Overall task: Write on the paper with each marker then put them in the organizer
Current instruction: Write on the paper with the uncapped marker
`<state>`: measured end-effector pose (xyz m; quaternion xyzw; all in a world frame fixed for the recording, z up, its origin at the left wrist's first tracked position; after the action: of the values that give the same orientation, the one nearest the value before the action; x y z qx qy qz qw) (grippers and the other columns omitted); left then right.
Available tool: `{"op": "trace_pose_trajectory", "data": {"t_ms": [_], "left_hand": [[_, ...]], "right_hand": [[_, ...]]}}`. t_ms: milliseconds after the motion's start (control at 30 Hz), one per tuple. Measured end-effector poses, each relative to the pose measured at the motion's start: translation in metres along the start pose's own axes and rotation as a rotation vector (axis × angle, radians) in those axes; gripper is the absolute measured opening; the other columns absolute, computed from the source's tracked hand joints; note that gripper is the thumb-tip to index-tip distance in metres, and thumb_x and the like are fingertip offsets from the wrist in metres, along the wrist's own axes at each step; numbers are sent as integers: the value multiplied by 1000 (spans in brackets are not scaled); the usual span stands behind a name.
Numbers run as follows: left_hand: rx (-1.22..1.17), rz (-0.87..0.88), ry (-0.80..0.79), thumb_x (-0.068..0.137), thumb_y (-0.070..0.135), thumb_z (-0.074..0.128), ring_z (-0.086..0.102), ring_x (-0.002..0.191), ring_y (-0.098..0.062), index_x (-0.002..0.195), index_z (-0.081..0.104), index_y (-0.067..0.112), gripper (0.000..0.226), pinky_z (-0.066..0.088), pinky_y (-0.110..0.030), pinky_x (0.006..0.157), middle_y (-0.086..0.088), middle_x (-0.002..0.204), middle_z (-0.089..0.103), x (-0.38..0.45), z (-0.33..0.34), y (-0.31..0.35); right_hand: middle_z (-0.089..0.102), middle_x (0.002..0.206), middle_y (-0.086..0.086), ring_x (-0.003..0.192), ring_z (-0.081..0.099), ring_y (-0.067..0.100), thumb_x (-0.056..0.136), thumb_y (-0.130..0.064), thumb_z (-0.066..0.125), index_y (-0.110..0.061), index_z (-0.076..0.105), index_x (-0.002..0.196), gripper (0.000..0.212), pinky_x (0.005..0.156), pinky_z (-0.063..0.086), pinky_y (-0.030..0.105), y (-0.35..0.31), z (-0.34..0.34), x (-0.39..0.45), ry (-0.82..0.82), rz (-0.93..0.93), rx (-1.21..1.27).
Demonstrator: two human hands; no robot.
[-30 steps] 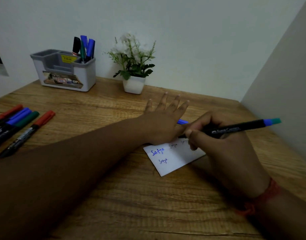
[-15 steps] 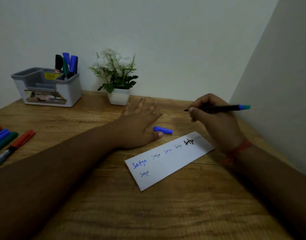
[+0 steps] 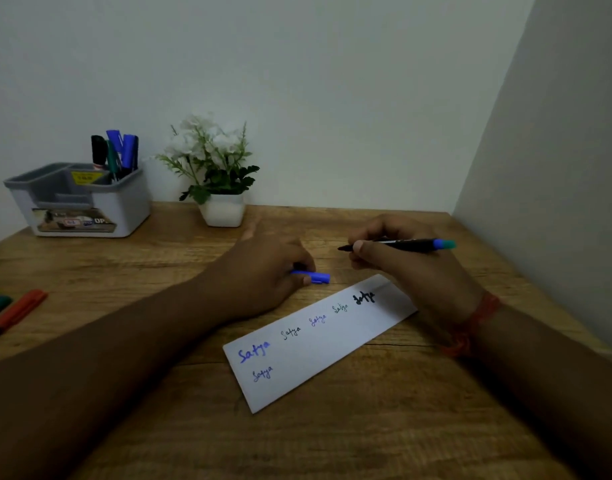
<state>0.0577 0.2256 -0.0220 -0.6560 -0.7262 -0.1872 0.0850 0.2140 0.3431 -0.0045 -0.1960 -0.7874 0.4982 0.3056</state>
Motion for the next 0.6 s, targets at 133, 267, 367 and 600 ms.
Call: {"op": "trace_pose_trajectory", "data": {"t_ms": [133, 267, 367, 600], "left_hand": [[-85, 74, 161, 91, 23, 64, 50, 92, 2, 100, 65, 32, 13, 23, -36, 114, 23, 91, 54, -3, -9, -1], [-218, 40, 273, 93, 12, 61, 49, 91, 3, 108, 65, 23, 19, 34, -7, 78, 18, 96, 51, -3, -13, 0], [-269, 17, 279, 96, 11, 56, 48, 89, 3, 111, 65, 22, 20, 33, -8, 72, 20, 93, 45, -2, -13, 2], [-306, 32, 283, 96, 15, 53, 49, 88, -2, 111, 65, 19, 20, 33, -6, 70, 16, 94, 46, -5, -15, 5]], "right_hand": [[77, 97, 12, 94, 75, 26, 93, -5, 65, -5, 74, 94, 8, 90, 59, 39, 4, 1, 2, -67, 32, 165], [73, 92, 17, 87, 72, 26, 94, 5, 57, 1, 71, 91, 15, 80, 60, 36, 2, 2, 3, -98, 5, 340], [71, 92, 18, 85, 71, 25, 95, 5, 54, 2, 69, 93, 15, 77, 60, 33, 1, 2, 3, -112, -14, 411], [70, 89, 17, 81, 70, 24, 93, 5, 53, 2, 68, 92, 15, 73, 60, 31, 1, 1, 4, -124, -27, 499]]}}
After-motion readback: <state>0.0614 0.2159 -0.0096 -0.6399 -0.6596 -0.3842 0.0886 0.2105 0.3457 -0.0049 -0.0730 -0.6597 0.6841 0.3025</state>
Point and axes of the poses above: each hand's wrist, its own x-axis towards the middle knuckle, its own z-axis out of the palm, y = z × x, the point moved 5 cm from there along x, towards the middle knuckle
